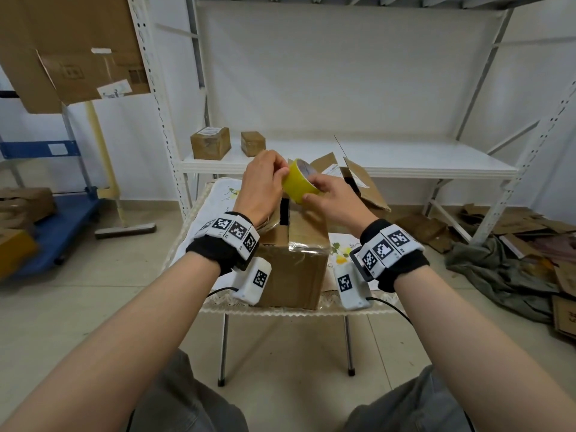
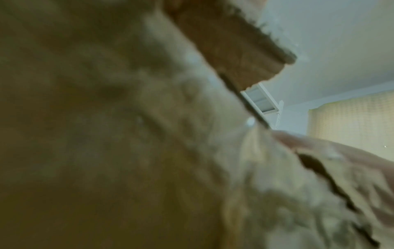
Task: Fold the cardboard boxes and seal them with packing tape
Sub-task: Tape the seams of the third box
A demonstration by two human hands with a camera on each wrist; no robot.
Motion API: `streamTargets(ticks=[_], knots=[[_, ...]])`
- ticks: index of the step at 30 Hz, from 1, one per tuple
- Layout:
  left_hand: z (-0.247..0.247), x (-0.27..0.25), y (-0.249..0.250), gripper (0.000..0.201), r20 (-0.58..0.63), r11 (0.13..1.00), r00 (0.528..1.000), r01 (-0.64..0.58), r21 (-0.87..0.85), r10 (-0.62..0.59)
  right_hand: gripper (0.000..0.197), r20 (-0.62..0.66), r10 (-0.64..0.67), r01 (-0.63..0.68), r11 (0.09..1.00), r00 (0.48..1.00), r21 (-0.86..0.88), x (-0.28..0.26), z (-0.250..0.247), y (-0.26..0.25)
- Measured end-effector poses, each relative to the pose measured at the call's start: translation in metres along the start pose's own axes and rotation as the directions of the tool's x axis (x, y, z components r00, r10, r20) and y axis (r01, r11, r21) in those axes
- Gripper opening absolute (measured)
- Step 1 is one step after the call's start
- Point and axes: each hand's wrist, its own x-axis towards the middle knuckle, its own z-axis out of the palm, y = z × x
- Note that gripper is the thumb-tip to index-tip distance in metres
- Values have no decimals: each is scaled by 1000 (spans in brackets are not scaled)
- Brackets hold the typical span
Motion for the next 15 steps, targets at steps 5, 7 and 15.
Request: streamTargets(ticks=[5,7,15], knots=[[0,-1,-1,6,36,999,999,22,-45,-21,32,46,-44,48,993,998,-106,1,-1,-2],[-1,1,-1,6,56,997,998,45,-57,-41,34,64,-41,48,992,997,-117,2,-1,-3],[-7,6,-4,8,137,991,984,123,-56,-115,43,67,-21,31,989,997,-142,4,0,-1]])
